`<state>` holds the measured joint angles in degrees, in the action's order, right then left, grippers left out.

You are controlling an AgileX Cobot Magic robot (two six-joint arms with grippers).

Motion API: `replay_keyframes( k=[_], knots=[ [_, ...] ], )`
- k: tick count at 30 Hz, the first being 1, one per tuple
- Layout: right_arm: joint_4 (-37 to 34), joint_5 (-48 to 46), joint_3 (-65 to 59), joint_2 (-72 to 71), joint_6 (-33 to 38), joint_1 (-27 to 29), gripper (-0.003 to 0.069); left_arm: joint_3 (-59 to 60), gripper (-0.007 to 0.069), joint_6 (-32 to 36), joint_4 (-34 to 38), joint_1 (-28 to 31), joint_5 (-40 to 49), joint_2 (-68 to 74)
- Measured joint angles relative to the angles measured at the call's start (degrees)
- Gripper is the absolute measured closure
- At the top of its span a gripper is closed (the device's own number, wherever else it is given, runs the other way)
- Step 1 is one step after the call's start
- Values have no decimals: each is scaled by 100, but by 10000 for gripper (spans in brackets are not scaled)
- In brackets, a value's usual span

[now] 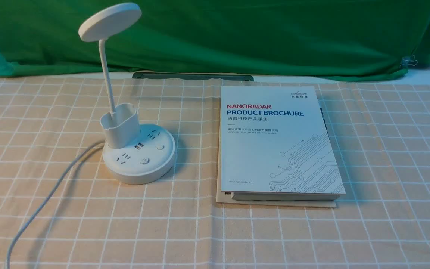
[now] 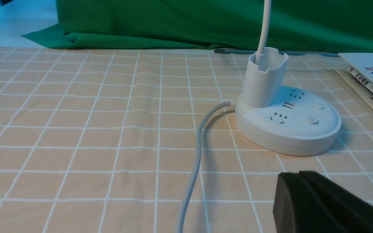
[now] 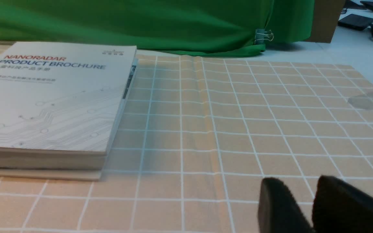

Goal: Turn on the table lamp on the light coffee tablecloth with your hand.
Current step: 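Press the power button on the lamp base to turn the lamp on with the left gripper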

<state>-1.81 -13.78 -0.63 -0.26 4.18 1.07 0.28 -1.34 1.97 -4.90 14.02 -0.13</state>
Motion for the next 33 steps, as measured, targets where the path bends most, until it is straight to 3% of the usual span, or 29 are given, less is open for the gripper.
replay_keyframes(
  k=[33],
  knots=[
    [0, 0, 0, 0, 0, 0, 421, 0, 603, 134, -197, 0, -121, 0]
  ],
)
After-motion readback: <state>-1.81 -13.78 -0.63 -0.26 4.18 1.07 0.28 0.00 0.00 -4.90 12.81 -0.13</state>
